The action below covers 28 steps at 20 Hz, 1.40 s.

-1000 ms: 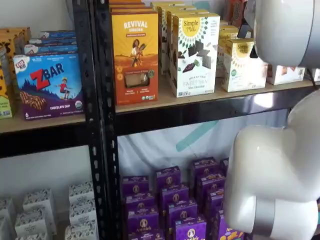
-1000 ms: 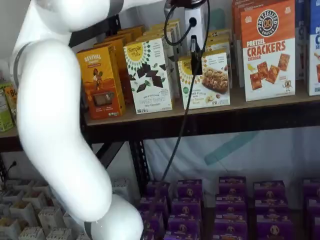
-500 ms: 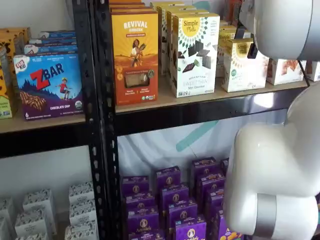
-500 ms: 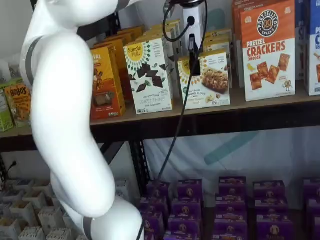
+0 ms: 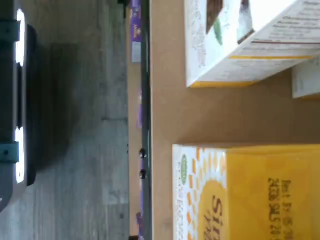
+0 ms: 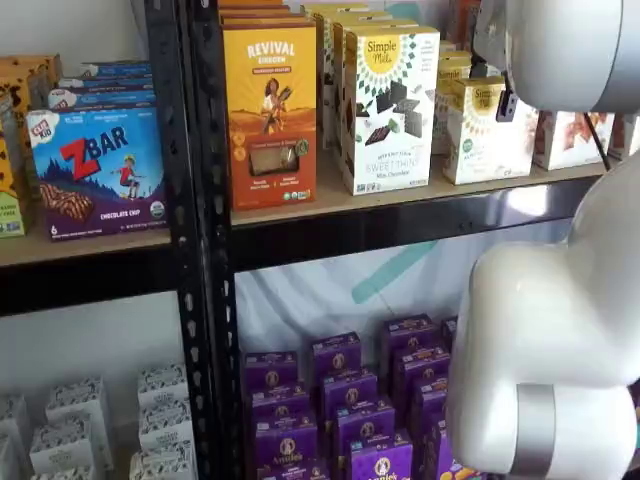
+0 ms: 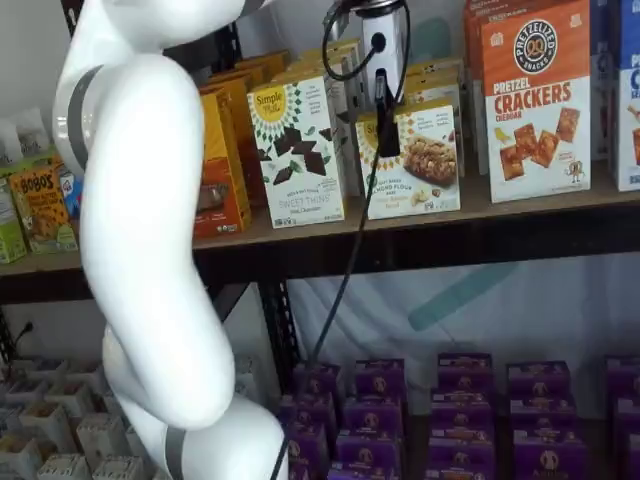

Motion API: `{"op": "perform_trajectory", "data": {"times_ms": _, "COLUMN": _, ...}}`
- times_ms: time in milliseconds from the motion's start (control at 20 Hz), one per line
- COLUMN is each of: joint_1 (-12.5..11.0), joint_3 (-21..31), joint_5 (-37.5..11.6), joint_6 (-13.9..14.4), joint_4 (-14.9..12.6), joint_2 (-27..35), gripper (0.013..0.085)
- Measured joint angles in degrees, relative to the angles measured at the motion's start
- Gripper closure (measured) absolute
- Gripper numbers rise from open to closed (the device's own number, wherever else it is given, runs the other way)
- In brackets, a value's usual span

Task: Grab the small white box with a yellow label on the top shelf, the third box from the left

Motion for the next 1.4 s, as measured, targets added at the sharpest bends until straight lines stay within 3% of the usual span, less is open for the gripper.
{"op": "perform_trajectory", "data": {"times_ms": 400, "joint_1": 0.51, "joint_3": 0.2, "joint_5": 0.17, "joint_6": 0.41, "joint_4": -1.07, "joint_2": 0.58, "gripper": 0.013}}
{"op": "perform_trajectory", "data": {"times_ms": 500, "joint_1": 0.47, "joint_3": 0.26, "joint_5": 0.12, "joint_6": 0.38, "joint_4": -1.0, "joint_2": 0.61, "gripper": 0.021}}
{"op": "perform_trajectory", "data": {"times_ms": 650, "joint_1": 0.42, "joint_3": 0.47, "joint_5": -0.13, "joint_6": 0.33, "joint_4": -0.84, "joint_2": 0.57, "gripper": 0.025}}
{"op": "perform_trajectory", "data": {"times_ms": 850, "joint_1": 0.38, "joint_3": 0.81, "joint_5": -0.53, "joint_6": 0.27, "joint_4": -0.8, "joint_2": 0.41, "gripper": 0.037}}
{"op": "perform_trajectory", "data": {"times_ms": 1050, "joint_1": 0.27, "joint_3": 1.22, "joint_5": -1.12, "joint_6": 0.14, "joint_4": -0.61, "joint_2": 0.18, "gripper": 0.037}}
{"op": "perform_trajectory", "data": {"times_ms": 1250, "joint_1": 0.07, "joint_3": 1.36, "joint_5": -1.41, "joint_6": -0.03, "joint_4": -0.2, "joint_2": 0.05, "gripper": 0.049}}
{"op": "perform_trajectory", "data": {"times_ms": 1400, "joint_1": 0.0, "joint_3": 1.56, "joint_5": -1.7, "joint_6": -0.12, "joint_4": -0.04, "joint_2": -0.11, "gripper": 0.049}}
